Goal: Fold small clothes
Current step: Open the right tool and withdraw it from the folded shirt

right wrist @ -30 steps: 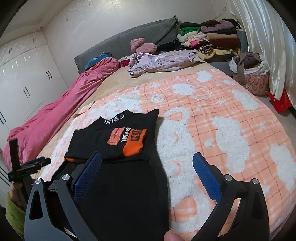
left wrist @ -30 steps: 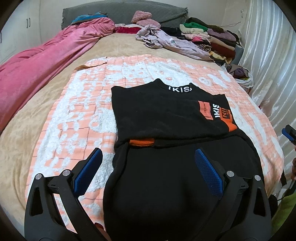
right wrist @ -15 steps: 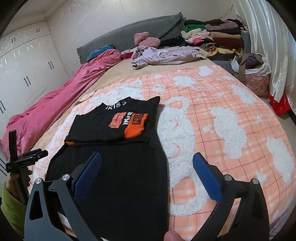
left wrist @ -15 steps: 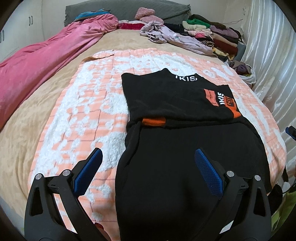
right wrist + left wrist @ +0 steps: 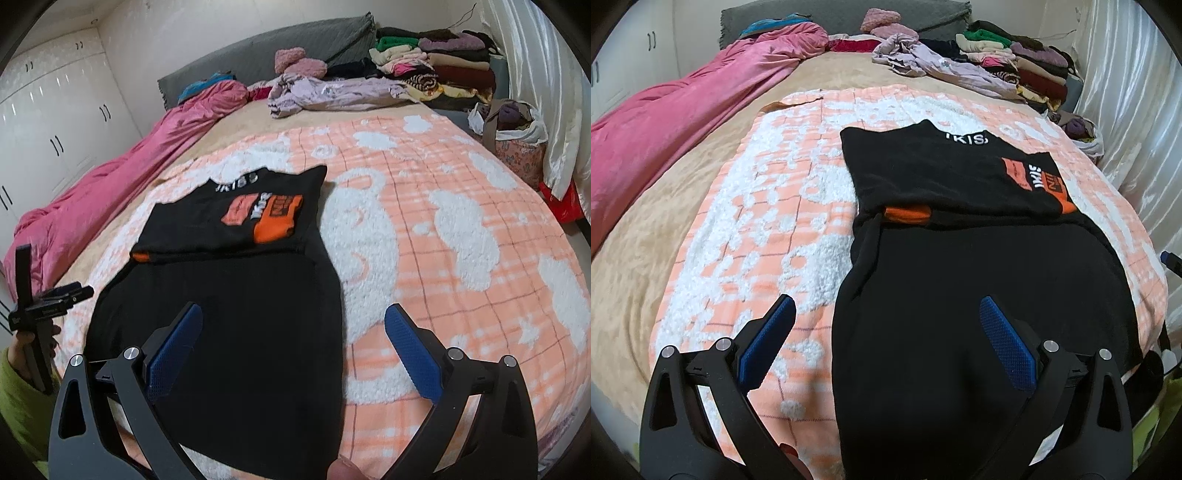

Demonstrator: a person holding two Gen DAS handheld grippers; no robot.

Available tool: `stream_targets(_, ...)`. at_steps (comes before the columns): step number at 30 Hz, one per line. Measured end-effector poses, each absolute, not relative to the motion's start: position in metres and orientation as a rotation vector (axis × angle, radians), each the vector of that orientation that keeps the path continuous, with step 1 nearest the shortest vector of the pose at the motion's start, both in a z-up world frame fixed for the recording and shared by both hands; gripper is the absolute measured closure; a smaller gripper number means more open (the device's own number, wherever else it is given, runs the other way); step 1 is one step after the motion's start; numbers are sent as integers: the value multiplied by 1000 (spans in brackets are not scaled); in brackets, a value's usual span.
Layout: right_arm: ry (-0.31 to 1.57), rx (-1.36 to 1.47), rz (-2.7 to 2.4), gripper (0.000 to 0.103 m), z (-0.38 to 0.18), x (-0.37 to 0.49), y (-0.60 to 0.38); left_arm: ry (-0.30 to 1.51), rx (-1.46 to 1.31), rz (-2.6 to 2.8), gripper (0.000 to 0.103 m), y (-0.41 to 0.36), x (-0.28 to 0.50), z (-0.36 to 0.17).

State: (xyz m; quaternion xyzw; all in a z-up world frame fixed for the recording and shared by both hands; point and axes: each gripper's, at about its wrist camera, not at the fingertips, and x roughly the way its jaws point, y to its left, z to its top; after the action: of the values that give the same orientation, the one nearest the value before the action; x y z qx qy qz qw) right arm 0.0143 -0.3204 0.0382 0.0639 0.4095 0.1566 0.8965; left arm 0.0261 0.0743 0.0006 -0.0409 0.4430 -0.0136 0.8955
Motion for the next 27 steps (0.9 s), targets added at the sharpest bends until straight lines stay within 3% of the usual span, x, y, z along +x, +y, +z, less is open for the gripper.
stream_targets(27,1050,111,343,5,-21,-3,-314,1053,-114,-39,10,91,-14,-53)
